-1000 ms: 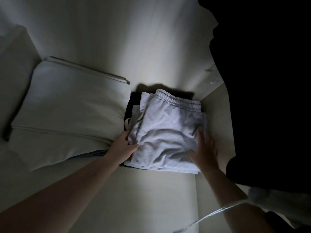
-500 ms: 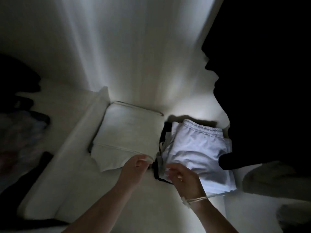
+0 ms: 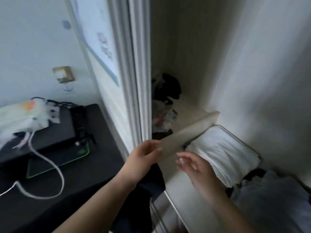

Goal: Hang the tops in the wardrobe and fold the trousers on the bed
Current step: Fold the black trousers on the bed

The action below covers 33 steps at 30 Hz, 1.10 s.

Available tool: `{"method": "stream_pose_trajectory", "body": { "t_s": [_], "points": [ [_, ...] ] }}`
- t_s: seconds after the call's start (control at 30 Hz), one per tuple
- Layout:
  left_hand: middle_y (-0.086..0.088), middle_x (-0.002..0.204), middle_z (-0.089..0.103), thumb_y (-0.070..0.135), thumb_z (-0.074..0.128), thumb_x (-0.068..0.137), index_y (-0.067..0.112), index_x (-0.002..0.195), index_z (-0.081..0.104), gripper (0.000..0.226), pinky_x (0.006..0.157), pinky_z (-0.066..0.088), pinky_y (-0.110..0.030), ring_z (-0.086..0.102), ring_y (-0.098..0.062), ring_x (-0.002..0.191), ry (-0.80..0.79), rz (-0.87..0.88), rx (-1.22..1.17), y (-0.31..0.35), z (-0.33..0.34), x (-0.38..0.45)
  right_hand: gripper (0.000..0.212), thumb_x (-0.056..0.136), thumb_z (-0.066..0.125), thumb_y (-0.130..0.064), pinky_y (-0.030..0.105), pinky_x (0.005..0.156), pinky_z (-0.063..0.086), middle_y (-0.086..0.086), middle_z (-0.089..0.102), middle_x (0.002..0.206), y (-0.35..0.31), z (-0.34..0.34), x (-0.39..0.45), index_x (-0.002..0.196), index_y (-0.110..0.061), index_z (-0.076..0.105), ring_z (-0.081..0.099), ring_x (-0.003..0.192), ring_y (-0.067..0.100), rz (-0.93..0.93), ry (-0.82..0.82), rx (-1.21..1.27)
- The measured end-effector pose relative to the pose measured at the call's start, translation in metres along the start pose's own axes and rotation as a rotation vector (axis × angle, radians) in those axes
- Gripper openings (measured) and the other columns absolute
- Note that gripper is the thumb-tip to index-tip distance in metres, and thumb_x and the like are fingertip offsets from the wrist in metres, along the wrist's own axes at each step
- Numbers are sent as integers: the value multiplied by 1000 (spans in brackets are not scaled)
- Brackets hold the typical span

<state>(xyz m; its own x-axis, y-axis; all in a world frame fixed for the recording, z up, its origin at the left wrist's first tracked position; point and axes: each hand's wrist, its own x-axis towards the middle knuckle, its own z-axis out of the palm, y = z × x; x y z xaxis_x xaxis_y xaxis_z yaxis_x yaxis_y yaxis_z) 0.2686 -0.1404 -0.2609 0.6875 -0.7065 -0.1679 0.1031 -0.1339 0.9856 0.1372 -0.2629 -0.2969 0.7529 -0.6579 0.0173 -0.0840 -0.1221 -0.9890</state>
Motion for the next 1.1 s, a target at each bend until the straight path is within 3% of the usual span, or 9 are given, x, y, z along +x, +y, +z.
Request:
{"method": "stream_pose_trajectory", "body": {
  "t_s": [0.23,0.4,0.6,0.7,0.77,0.83,0.93,1.03,1.1],
  "points": [
    [1,91,72,15,64,89,25,104,66,17,81,50,-26,67,-8,85,340,32,37,-1,-128,-115,28,92,59,-14,27,87,50,-9,73,93,-29,77,-9,90,-40,68,68,93,8,-137,-387,-182],
    [15,91,69,21,68,86,39,100,64,23,81,47,-15,63,4,88,594,-16,556,-41,-194,-191,23,89,63,-24,7,92,36,-23,55,111,-15,111,-10,109,-35,62,53,112,0,-298,-503,-538],
    [23,111,60,56,58,85,45,120,60,37,88,42,-20,55,1,108,430,-214,984,-56,-235,-233,59,88,59,-47,23,108,27,-10,38,145,-5,147,-7,142,-32,40,33,136,9,-99,-724,-774],
    [26,107,60,55,57,86,49,121,58,35,82,38,-14,54,5,105,376,-170,1000,-60,-238,-236,55,87,65,-37,21,104,32,-12,48,138,5,155,-13,139,-31,46,44,129,8,-110,-663,-710],
    [27,106,61,52,58,87,48,119,61,33,79,37,-10,54,6,104,424,-103,995,-63,-236,-237,49,86,67,-28,33,104,43,-7,59,130,15,160,-21,134,-24,55,54,121,13,-79,-578,-631],
    [28,104,62,47,60,88,44,116,65,28,79,36,-6,56,6,103,483,-11,980,-66,-234,-237,35,86,68,-24,37,89,52,-6,70,108,21,163,-31,121,-21,64,65,103,17,-87,-439,-622],
    [25,99,66,37,63,89,36,108,71,21,84,46,-20,60,0,100,523,103,954,-66,-230,-234,14,87,66,-24,28,65,50,-12,69,81,16,161,-47,101,-22,71,67,80,15,-158,-216,-662],
    [23,97,69,36,63,89,35,105,72,18,81,46,-21,62,-1,98,554,134,943,-64,-227,-236,17,89,63,-20,15,65,45,-13,70,86,-2,169,-69,104,-17,71,67,85,7,-102,-134,-442],
    [24,93,70,34,65,88,36,102,73,16,74,44,-13,63,2,92,607,176,869,-60,-225,-239,22,91,60,-16,4,67,44,-20,71,86,-28,184,-89,101,-31,73,65,84,-6,-98,-198,-220]
  ]
}}
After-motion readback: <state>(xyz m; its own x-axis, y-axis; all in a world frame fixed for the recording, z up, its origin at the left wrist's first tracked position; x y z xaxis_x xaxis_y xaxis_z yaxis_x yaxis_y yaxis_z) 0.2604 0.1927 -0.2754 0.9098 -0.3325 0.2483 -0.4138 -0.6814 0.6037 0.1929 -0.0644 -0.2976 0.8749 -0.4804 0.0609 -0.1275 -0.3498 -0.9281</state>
